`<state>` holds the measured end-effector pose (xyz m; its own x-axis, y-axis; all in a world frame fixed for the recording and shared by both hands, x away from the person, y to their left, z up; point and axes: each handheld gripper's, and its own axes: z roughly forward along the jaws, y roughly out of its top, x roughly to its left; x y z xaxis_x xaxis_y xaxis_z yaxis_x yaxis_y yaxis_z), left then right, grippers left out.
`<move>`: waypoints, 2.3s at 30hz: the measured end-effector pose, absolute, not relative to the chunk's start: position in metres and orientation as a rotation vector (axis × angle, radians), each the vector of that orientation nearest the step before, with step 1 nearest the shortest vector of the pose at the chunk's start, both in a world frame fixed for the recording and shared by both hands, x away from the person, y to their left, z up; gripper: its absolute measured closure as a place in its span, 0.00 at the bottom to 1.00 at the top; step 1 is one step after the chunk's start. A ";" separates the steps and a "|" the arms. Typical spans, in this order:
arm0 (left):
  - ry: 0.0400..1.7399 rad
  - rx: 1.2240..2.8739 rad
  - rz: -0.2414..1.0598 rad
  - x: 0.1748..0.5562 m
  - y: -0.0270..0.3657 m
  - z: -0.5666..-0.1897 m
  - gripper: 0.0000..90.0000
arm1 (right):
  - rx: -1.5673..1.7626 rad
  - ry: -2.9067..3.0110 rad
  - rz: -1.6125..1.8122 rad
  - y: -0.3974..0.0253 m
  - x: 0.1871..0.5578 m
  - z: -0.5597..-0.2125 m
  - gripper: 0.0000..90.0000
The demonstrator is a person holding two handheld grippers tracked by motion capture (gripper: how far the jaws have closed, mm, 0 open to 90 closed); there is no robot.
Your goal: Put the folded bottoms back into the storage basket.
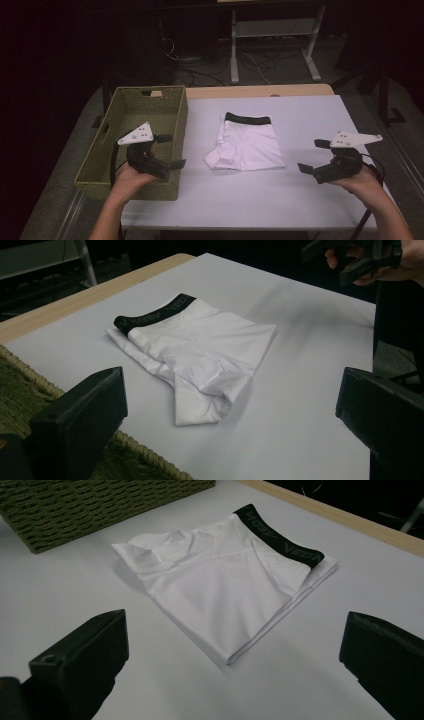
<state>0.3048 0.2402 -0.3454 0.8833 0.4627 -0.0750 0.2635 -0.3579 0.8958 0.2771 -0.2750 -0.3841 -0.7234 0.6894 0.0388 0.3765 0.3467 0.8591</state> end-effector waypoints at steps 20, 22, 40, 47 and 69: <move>0.515 1.966 0.226 0.305 0.239 -0.346 0.00 | 0.960 2.284 1.318 -0.275 0.275 -0.387 0.00; 0.511 1.960 0.227 0.304 0.240 -0.346 0.00 | 0.958 2.292 1.306 -0.274 0.275 -0.389 0.00; 0.507 1.955 0.228 0.304 0.240 -0.346 0.00 | 0.965 2.329 1.281 -0.270 0.276 -0.400 0.00; 0.506 1.955 0.225 0.304 0.240 -0.346 0.00 | 0.972 2.330 1.275 -0.270 0.275 -0.405 0.00; 0.504 1.950 0.222 0.304 0.241 -0.346 0.00 | 1.027 2.349 1.237 -0.267 0.278 -0.424 0.00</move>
